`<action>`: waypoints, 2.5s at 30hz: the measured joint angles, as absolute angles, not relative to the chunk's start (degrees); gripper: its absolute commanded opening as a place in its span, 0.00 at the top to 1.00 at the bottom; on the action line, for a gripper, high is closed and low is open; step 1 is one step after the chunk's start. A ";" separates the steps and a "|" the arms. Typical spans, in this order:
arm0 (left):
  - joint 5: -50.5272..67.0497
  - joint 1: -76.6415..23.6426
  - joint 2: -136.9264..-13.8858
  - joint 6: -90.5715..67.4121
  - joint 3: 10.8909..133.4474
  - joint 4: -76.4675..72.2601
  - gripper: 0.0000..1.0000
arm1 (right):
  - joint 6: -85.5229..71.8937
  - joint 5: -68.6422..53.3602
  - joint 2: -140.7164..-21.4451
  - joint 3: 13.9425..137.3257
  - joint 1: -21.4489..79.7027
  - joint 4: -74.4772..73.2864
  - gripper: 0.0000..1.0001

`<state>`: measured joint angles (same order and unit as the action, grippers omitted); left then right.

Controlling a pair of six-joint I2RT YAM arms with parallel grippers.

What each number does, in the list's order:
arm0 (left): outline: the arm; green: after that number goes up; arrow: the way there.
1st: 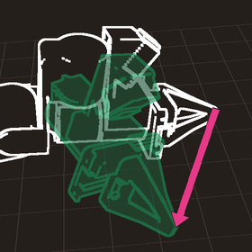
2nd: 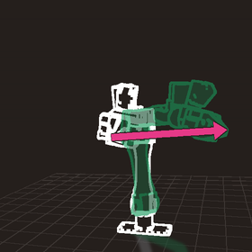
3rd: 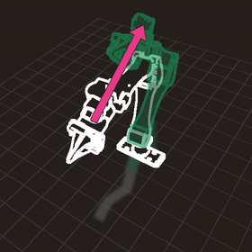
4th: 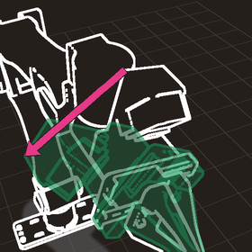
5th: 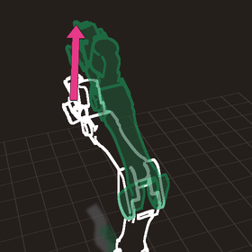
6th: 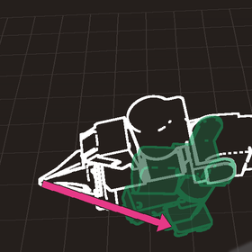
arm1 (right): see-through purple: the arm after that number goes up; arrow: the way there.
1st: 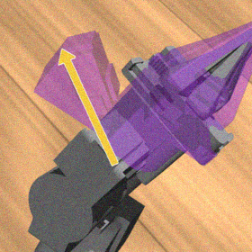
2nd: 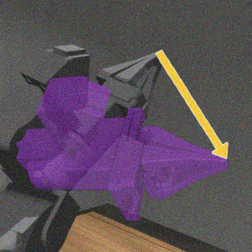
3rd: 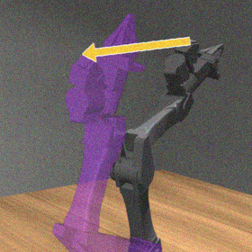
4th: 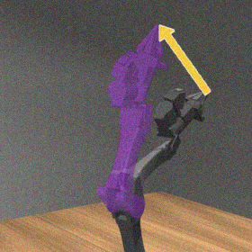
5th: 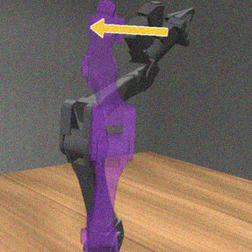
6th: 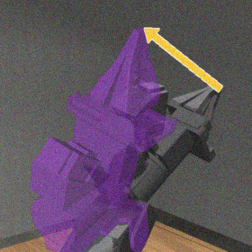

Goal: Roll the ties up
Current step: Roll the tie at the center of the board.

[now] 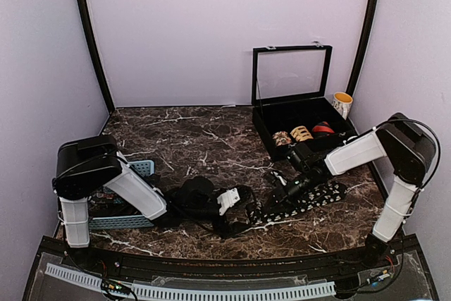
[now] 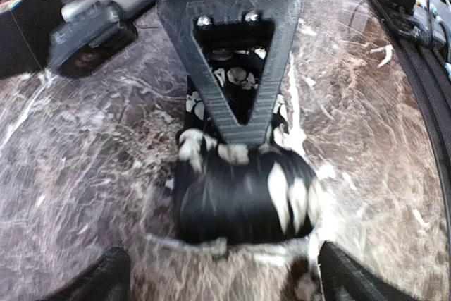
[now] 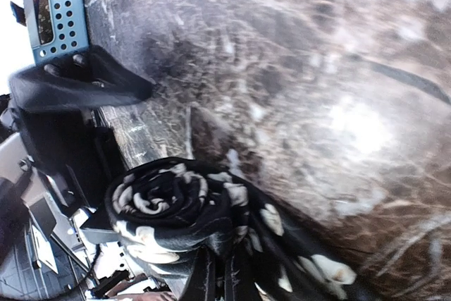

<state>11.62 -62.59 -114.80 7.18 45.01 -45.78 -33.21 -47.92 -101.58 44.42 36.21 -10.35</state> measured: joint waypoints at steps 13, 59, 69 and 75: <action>12.62 -63.48 -115.50 2.61 46.76 -52.53 0.01 | -31.51 -49.28 -102.63 43.13 34.98 -9.74 1.00; 12.86 -64.75 -124.11 8.56 52.36 -54.30 0.66 | -34.57 -41.95 -93.80 44.36 40.80 -12.69 0.67; 13.21 -64.73 -124.03 8.56 52.27 -53.87 0.65 | -33.28 -42.63 -95.79 45.76 40.77 -13.32 1.00; 13.30 -64.73 -123.28 8.27 50.87 -54.17 0.40 | -32.97 -42.57 -96.07 45.63 40.64 -13.10 1.00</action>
<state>13.30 -64.73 -123.28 8.27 50.87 -54.17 -32.97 -42.57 -96.07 45.63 40.64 -13.10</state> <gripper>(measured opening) 0.505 0.024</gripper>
